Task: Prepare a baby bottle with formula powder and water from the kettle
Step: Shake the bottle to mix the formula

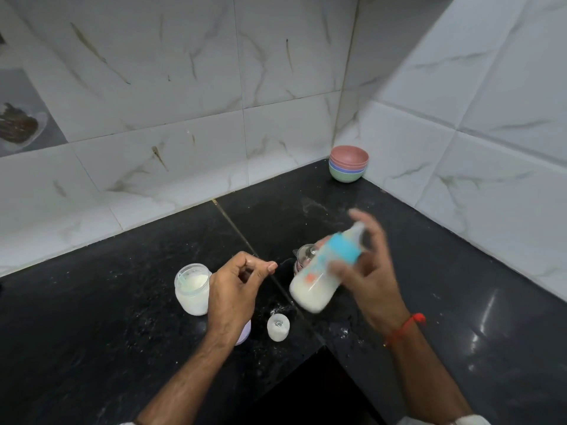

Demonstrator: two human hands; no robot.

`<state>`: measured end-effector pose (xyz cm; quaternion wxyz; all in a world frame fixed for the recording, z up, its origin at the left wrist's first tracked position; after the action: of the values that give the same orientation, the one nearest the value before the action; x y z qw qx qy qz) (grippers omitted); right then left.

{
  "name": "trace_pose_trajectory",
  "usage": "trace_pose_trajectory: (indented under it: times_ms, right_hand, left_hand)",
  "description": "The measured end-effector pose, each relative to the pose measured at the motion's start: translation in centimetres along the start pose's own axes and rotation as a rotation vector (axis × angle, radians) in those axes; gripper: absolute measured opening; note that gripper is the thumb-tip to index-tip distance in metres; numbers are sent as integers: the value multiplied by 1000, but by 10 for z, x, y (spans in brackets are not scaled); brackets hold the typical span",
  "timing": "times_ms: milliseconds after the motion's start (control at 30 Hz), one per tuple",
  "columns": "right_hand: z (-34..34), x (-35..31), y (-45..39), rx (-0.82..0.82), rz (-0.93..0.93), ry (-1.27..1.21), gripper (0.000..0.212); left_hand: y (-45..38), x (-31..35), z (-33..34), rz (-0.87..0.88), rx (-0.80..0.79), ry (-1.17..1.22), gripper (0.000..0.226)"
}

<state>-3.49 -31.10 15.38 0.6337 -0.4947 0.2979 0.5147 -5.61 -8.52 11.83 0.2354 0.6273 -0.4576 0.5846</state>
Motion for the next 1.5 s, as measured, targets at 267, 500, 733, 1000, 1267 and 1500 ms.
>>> trace_pose_trajectory:
  times_ms: [267,500,733,1000,1267,1500]
  right_hand:
    - [-28,14,-12,546,134,-672,32]
    - [-6,12,-8,-38,62,-86,80]
    - [-51,14,-29,630,111,-812,35]
    - [-17,9,-20,-282,96,94,85]
    - [-69,12,-41,633,97,-814,34]
    - [-20,16,-16,-302,83,62,82]
  left_hand:
    - [-1,-3,4,-24,19,21,19]
    - [-4,-2,14,-51,-6,64,18]
    - [-7,-6,16,-36,2,38,19]
    - [-6,1,30,-9,18,19,26]
    - [-4,-4,28,-65,45,50,18]
    - [1,0,35,-22,53,-6,15]
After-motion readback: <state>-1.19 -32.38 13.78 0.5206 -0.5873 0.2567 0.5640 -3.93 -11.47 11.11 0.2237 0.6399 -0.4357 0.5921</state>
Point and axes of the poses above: each hand's wrist, its own y-axis away from the middle knuckle, its own z-axis out of the palm, x = y × z, the point moved 4 cm from there along -y, towards the middle knuckle, and after that the axes turned 10 degrees about x, right-handed, at the moved point
